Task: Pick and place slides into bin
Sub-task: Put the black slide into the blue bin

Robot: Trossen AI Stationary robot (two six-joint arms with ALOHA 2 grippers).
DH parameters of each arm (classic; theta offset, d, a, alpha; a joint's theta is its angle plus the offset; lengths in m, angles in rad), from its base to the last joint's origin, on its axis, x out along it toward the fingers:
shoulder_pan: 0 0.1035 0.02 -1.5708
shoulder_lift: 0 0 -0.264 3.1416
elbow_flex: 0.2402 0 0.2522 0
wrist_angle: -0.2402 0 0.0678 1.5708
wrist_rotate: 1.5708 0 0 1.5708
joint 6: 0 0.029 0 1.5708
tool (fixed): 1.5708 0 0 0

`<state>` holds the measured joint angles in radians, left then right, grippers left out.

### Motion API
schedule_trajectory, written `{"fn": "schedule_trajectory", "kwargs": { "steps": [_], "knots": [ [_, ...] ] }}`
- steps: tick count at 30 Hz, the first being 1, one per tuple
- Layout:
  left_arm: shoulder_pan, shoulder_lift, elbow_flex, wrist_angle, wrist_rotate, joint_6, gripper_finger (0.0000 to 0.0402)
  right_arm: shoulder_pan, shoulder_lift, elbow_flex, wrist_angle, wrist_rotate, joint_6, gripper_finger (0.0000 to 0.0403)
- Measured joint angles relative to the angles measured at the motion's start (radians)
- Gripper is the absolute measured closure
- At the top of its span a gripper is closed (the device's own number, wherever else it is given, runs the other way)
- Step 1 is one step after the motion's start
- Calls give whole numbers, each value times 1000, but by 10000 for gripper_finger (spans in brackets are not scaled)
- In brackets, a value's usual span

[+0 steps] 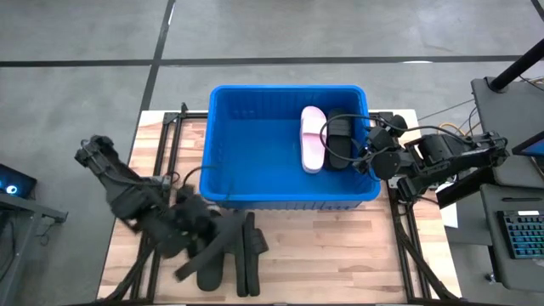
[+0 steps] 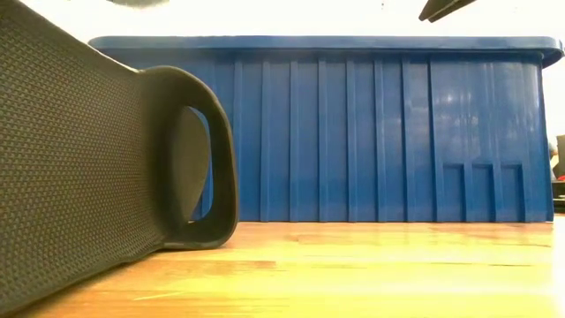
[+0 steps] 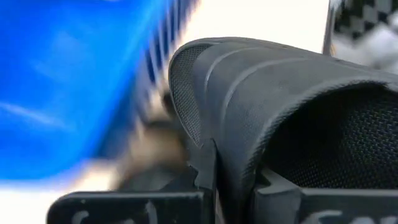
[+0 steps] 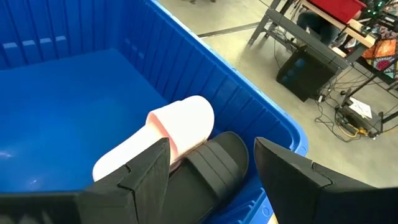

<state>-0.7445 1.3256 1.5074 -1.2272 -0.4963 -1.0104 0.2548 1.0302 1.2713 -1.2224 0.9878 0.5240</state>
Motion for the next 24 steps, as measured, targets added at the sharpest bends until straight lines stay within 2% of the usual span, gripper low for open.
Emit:
{"fn": "schedule_trajectory", "kwargs": {
  "steps": [2, 6, 10, 13, 19, 24],
  "knots": [
    [89, 40, 41, 46, -36, 131, 401, 0, -1, 0, 0, 0, 0, 179],
    [270, 161, 142, 78, -15, 307, 401, 0, -7, 10, -10, 0, -13, 179],
    [368, 261, 260, 95, 7, 533, 401, 0, -16, 52, -39, 0, -19, 179],
    [412, 333, 345, 145, -95, 695, 402, 0, -25, 91, -52, -1, -19, 179],
    [454, 389, 486, 184, -160, 879, 401, 0, -52, 151, -55, -1, -24, 179],
    [532, 450, 504, 253, -356, 989, 401, 0, -76, 178, -56, -1, -27, 179]
  ]
}}
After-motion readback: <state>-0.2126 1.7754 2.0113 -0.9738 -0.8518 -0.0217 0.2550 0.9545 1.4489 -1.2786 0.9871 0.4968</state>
